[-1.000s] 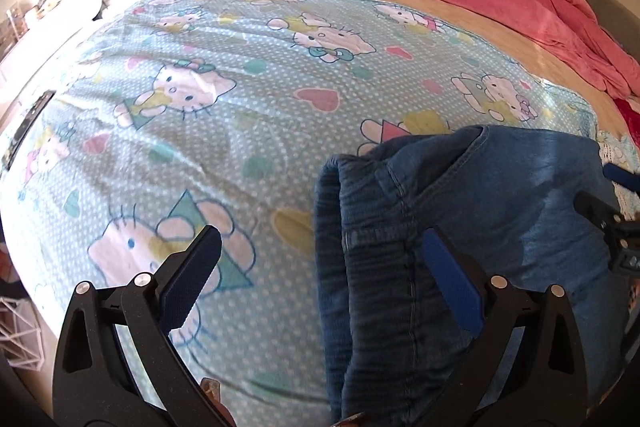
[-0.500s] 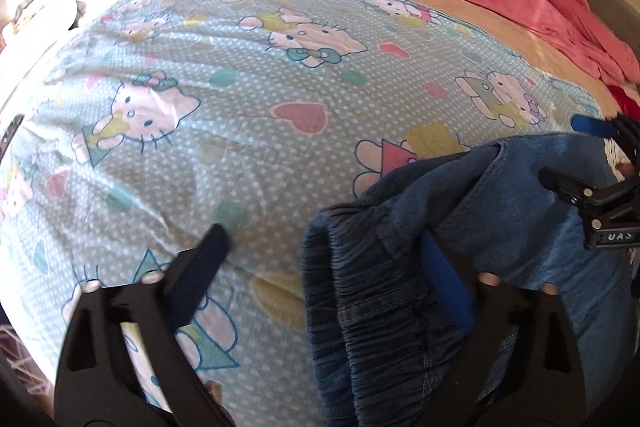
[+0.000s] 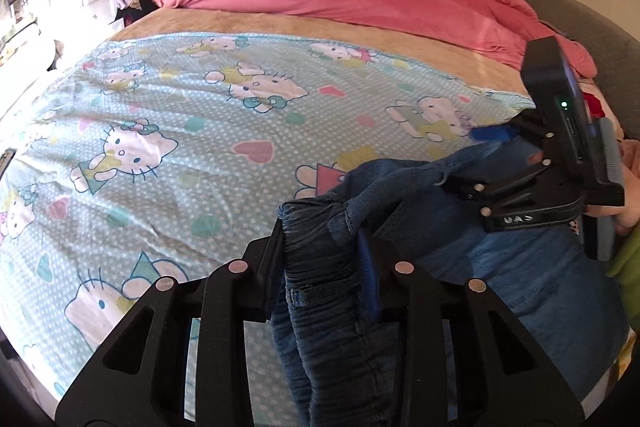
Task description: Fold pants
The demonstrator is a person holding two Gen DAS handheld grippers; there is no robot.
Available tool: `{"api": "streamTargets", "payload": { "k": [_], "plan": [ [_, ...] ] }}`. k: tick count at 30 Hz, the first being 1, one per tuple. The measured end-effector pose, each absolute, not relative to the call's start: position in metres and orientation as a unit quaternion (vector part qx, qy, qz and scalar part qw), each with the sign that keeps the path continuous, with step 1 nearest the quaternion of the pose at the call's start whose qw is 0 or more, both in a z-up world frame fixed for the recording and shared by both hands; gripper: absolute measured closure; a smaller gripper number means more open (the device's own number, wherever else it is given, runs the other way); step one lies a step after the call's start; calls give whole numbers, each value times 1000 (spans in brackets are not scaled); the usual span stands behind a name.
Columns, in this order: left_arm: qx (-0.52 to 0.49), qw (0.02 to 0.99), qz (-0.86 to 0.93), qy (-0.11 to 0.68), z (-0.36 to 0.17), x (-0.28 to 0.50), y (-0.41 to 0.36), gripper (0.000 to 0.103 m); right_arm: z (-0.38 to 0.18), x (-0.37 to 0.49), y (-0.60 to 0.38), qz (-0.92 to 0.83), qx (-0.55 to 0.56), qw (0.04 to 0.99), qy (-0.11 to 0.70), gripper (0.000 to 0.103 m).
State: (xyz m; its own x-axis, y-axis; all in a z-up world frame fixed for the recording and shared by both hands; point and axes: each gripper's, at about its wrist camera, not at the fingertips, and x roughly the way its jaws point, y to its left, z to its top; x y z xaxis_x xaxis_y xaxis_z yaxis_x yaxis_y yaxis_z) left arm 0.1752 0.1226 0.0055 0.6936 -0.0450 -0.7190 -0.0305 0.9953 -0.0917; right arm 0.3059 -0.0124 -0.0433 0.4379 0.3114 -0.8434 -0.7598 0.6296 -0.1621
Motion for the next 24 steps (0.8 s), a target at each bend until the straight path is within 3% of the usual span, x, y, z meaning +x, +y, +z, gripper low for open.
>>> {"api": "streamTargets", "payload": {
  "k": [1,4,10,24],
  "plan": [
    [-47,920,-6,389,6,172,121,79,-42,302,-13,344,-259,801,415,60],
    [-45,923,-8,383,6,166,120,79,-33,286,-18,359,-228,809,406,86],
    [-56,927,-15,369,12,150,127,79,1,243,-49,373,-164,835,369,95],
    [-23,934,-51,353,34,85,111,76,45,104,-101,417,-125,837,333,97]
  ]
}}
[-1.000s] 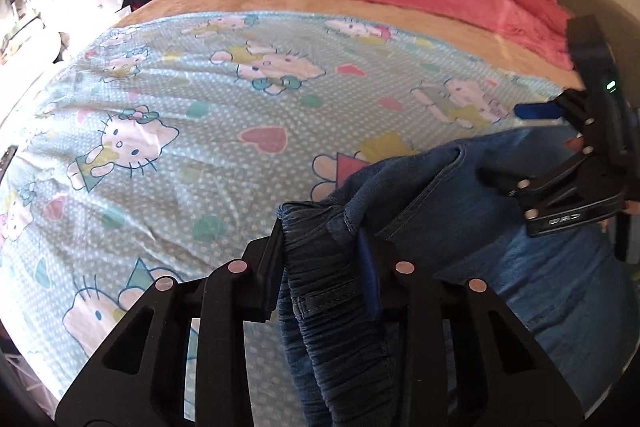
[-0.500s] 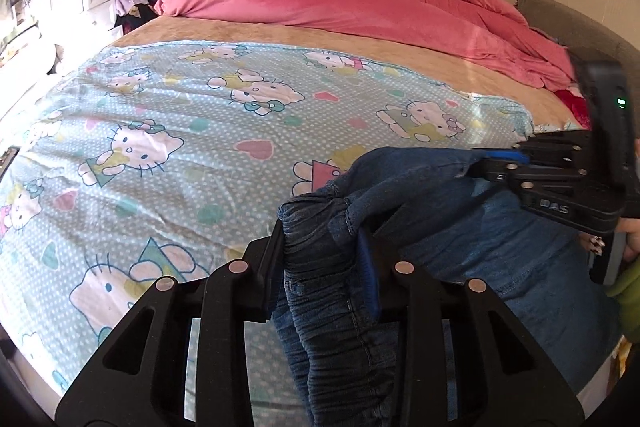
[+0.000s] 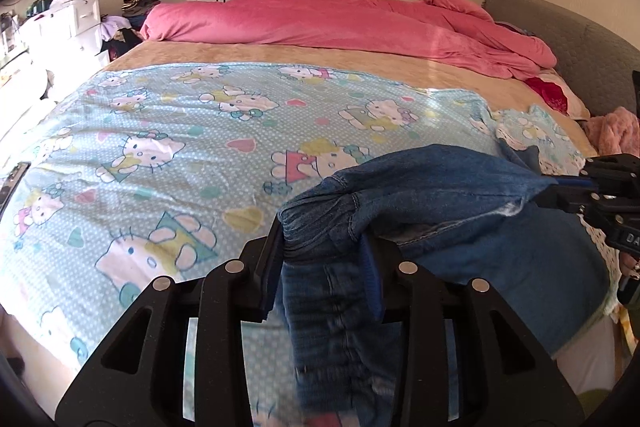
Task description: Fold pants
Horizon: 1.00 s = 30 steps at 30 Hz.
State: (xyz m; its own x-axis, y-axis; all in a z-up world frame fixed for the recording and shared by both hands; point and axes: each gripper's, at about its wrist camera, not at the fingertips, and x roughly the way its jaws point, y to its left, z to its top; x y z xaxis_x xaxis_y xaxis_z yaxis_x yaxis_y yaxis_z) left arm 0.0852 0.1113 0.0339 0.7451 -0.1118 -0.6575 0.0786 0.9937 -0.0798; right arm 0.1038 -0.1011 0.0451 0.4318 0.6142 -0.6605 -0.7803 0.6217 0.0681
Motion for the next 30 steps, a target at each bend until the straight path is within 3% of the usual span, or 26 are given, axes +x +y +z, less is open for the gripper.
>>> {"api": "streamTargets", "payload": {
  "k": [18,25,30],
  "plan": [
    [-22,891,-62,449,-10,14,111,69,-19,9,-96,452,-187,790,371,97],
    [-59,905,-30,421,21,-9,129,68,-25,6,-96,459,-172,785,377,97],
    [-46,918,-63,389,45,-1,93,68,-30,0,-89,471,-173,778,378,96]
  ]
}}
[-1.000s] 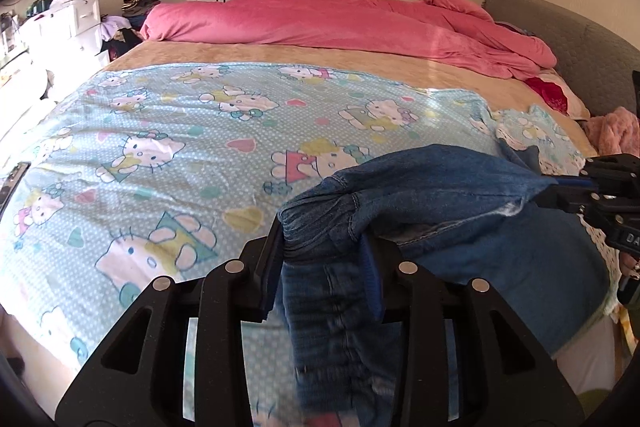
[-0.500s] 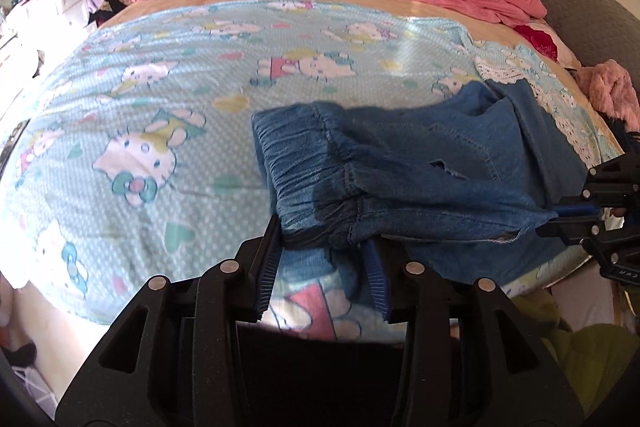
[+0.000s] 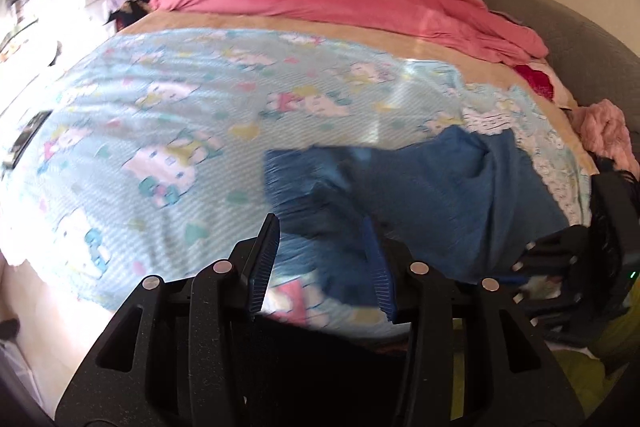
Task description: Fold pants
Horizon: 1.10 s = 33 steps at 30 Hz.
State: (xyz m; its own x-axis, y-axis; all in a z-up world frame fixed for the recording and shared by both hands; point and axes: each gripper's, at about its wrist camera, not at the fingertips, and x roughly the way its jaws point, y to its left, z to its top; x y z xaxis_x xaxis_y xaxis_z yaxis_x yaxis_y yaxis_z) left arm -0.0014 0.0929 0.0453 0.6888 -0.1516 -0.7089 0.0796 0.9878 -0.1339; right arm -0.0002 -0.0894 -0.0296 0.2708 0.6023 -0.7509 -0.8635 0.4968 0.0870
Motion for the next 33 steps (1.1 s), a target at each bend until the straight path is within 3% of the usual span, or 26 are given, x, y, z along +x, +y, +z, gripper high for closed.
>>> {"api": "streamTargets", "payload": {
  "k": [8,13,18,24,26,27,33],
  "plan": [
    [7,895,-57,443,-14,24,62,69,-14,-1,-103,485,-131,776,383,87],
    [14,896,-57,440,-14,22,63,69,-7,14,-108,445,-122,805,372,85],
    [9,896,-62,439,-14,19,64,69,-47,27,-93,401,-147,779,459,73],
    [-1,897,-60,438,-11,17,64,69,-28,26,-110,420,-104,786,442,70],
    [-19,899,-61,434,-3,14,66,69,-17,29,-119,414,-95,797,429,61],
    [-20,903,-59,426,3,11,66,68,-12,31,-125,407,-93,804,423,56],
    [-14,921,-50,385,34,-4,61,53,10,46,-176,353,-49,843,402,51]
  ]
}}
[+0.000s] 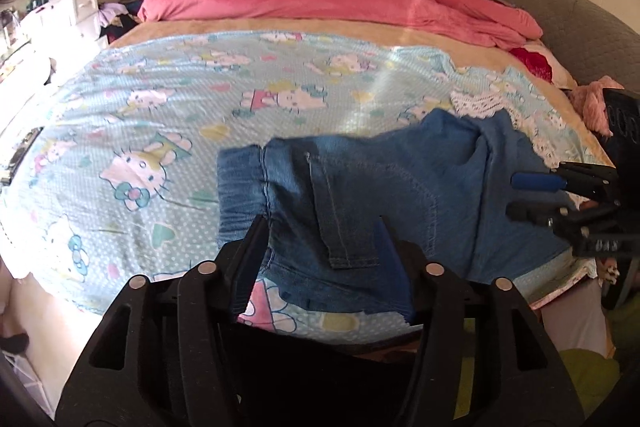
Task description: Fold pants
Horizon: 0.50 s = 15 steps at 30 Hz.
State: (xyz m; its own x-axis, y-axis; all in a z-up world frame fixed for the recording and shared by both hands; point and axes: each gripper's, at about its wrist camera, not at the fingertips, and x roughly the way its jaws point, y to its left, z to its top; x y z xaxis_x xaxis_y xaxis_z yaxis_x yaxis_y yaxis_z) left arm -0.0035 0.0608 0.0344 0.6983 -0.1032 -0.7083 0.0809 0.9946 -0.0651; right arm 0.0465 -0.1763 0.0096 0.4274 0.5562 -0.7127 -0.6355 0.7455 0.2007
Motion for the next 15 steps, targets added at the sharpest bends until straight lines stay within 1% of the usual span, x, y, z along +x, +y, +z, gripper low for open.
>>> {"api": "streamTargets", "payload": {
  "k": [1,3,5,7,8,10,15],
  "plan": [
    [-13,923,-49,382,37,-5,59,50,14,49,-188,342,-40,851,397,46],
    [-11,924,-51,379,42,-6,56,46,19,51,-201,328,-33,861,388,43],
    [-11,924,-55,377,44,-7,51,43,23,57,-217,313,-23,871,378,43],
    [-11,924,-62,377,46,-7,44,37,25,63,-228,298,-15,879,371,43],
    [-12,924,-67,377,47,-7,42,36,27,64,-233,291,-13,883,368,43],
    [-12,922,-78,379,48,-6,34,31,32,67,-246,278,-8,890,362,43],
    [-12,916,-109,386,46,-3,10,27,37,82,-262,253,2,899,357,43]
  ]
}}
